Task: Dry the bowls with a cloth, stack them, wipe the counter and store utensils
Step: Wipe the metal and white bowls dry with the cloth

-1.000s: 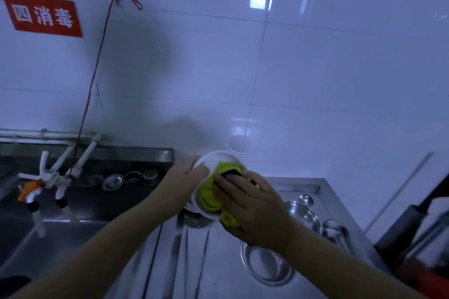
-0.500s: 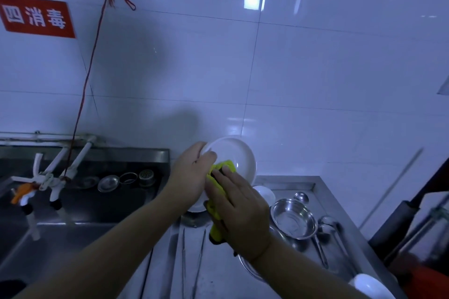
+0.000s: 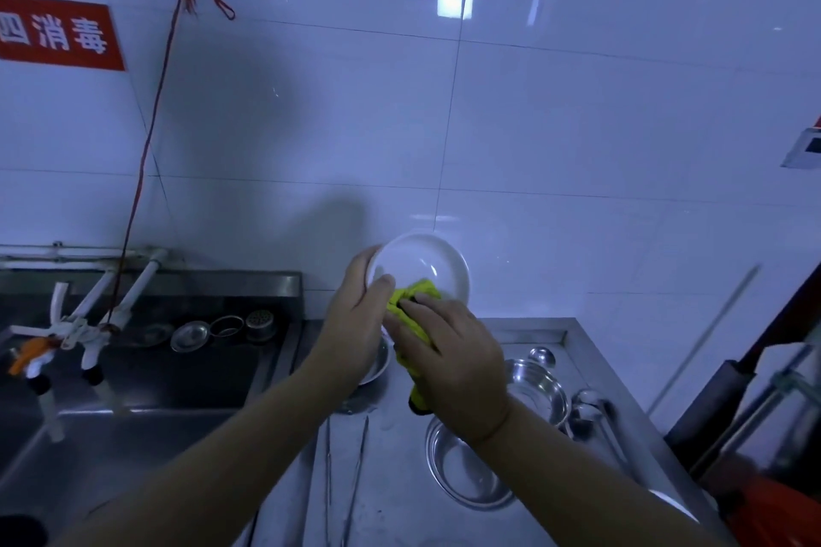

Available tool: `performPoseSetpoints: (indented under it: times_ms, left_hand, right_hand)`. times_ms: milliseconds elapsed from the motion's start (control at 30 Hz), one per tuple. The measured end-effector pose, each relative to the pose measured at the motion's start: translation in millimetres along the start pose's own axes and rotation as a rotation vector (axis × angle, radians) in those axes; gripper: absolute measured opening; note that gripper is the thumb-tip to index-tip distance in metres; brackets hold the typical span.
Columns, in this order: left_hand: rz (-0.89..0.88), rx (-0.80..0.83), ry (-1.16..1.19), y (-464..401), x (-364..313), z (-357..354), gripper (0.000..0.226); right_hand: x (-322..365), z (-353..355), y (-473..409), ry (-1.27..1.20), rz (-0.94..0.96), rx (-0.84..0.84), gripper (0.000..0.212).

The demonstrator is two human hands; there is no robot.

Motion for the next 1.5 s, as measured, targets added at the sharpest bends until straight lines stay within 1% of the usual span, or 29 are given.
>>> performPoseSetpoints:
  times_ms: [67, 133, 200, 267, 300, 333, 400, 433, 467, 533, 600, 667, 733, 833, 867, 900, 933, 967, 1067, 1100, 1133, 1167, 1200, 1267, 1333, 1367, 1433, 1467, 1500]
  left_hand:
    - [-0.037, 0.034, -0.084, -0.1, -5.6, 3.4, 0.028]
    - [-0.026, 0.099, -0.209, -1.9, -11.9, 4.2, 0.026]
    - [0.045, 0.288, -0.369, -5.8, -19.0, -1.0, 0.025]
    - [0.138, 0.479, -0.469, -9.2, -23.9, -2.6, 0.030]
    - [0.157, 0.505, -0.434, -11.5, -26.1, -1.3, 0.028]
    - [0.159, 0.473, -0.364, -12.9, -27.2, 0.9, 0.027]
    - [0.107, 0.270, -0.196, -9.9, -25.6, 3.9, 0.029]
    - [0.068, 0.151, -0.122, -5.4, -21.1, 3.7, 0.031]
    - [0.033, 0.072, -0.047, 0.1, -14.4, -0.1, 0.033]
    - [-0.036, -0.003, 0.071, 8.6, -5.6, -9.0, 0.033]
    - [-0.072, -0.022, 0.095, 9.5, -7.8, -8.8, 0.031]
    - [-0.100, 0.031, 0.017, 8.6, -14.4, -3.2, 0.030]
    - [-0.082, 0.127, -0.188, 4.4, -21.6, 1.1, 0.025]
    - [0.095, 0.464, -0.559, -3.4, -23.5, -7.1, 0.036]
    - [0.145, 0.549, -0.612, -5.4, -24.6, -8.4, 0.036]
    - [0.171, 0.582, -0.610, -6.5, -26.2, -7.5, 0.036]
    - [0.180, 0.560, -0.555, -8.6, -25.6, -4.6, 0.036]
    - [0.174, 0.492, -0.467, -9.0, -23.1, -1.6, 0.034]
    - [0.081, 0.151, -0.220, 3.0, -3.1, 4.1, 0.025]
    - [0.045, 0.071, -0.129, 9.1, 3.4, 2.7, 0.025]
    - [0.015, 0.014, -0.062, 12.8, 7.5, 1.2, 0.024]
    - [-0.002, -0.017, -0.016, 15.0, 8.3, 0.6, 0.025]
    - [-0.011, -0.019, 0.002, 14.6, 5.8, 0.5, 0.026]
    - [-0.025, 0.045, -0.040, 11.3, -4.4, 0.5, 0.029]
    - [0.006, 0.154, -0.166, 7.0, -13.4, 0.9, 0.026]
    - [0.055, 0.250, -0.244, 5.3, -17.6, -0.8, 0.022]
    - [0.187, 0.465, -0.387, 6.8, -20.1, -4.0, 0.029]
    - [0.233, 0.516, -0.397, 7.2, -20.3, -3.2, 0.029]
    - [0.248, 0.502, -0.368, 7.0, -20.7, -1.6, 0.027]
  right_hand:
    - [-1.9, 4.5, 4.4, 0.004, 0.110, 0.026, 0.022]
    - [-6.5, 9.3, 8.8, -0.004, 0.287, 0.079, 0.023]
    - [-8.8, 13.3, 12.8, -0.014, 0.482, 0.133, 0.019]
    - [-9.5, 13.7, 13.4, -0.016, 0.589, 0.179, 0.017]
    - [-9.4, 13.2, 11.8, -0.007, 0.587, 0.182, 0.015]
    - [-10.3, 12.4, 9.4, 0.010, 0.548, 0.176, 0.014]
    - [-11.6, 11.3, 2.4, 0.053, 0.396, 0.145, 0.016]
    - [-12.3, 10.8, -1.9, 0.053, 0.289, 0.124, 0.021]
    - [-12.2, 11.0, -5.7, 0.035, 0.174, 0.099, 0.026]
    - [-6.4, 9.7, -7.8, -0.013, 0.017, 0.058, 0.033]
    - [1.4, 7.7, -3.1, -0.009, -0.005, 0.038, 0.024]
    - [1.5, 9.6, 3.5, 0.001, 0.103, 0.053, 0.021]
    - [-3.6, 13.3, 10.0, -0.001, 0.303, 0.096, 0.019]
    - [-5.6, 13.1, 18.6, -0.019, 0.606, 0.205, 0.014]
    - [-4.5, 11.2, 20.5, -0.015, 0.654, 0.234, 0.013]
    - [-3.9, 9.1, 21.1, -0.009, 0.656, 0.247, 0.013]
    - [-5.1, 7.4, 20.6, -0.001, 0.619, 0.249, 0.013]
    - [-6.4, 6.6, 18.2, 0.010, 0.555, 0.245, 0.013]
    - [-9.8, 7.6, 10.3, 0.034, 0.272, 0.184, 0.025]
    - [-7.7, 7.3, 9.0, 0.026, 0.181, 0.164, 0.030]
    - [-3.8, 5.3, 9.4, 0.013, 0.108, 0.154, 0.032]
    - [1.9, 2.6, 11.6, 0.001, 0.063, 0.145, 0.028]
    - [6.0, 0.8, 14.5, -0.007, 0.040, 0.128, 0.024]
    - [7.4, 3.3, 18.0, -0.024, 0.072, 0.108, 0.026]
    - [4.2, 10.6, 20.9, -0.043, 0.234, 0.121, 0.023]
    - [4.2, 14.3, 22.2, -0.047, 0.336, 0.144, 0.020]
    - [3.7, 18.0, 23.5, -0.043, 0.485, 0.212, 0.014]
    - [4.1, 18.8, 23.7, -0.035, 0.515, 0.232, 0.013]
    - [4.5, 18.9, 23.0, -0.022, 0.508, 0.241, 0.013]
Point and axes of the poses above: each hand's wrist, its own y-axis away from the middle knuckle, its own z-axis out of the back of the hand, x = y × z, the point moved 7 cm from there along -y, towards the middle knuckle, and after that the axes turned 9 degrees about x, right-handed, at the moved point
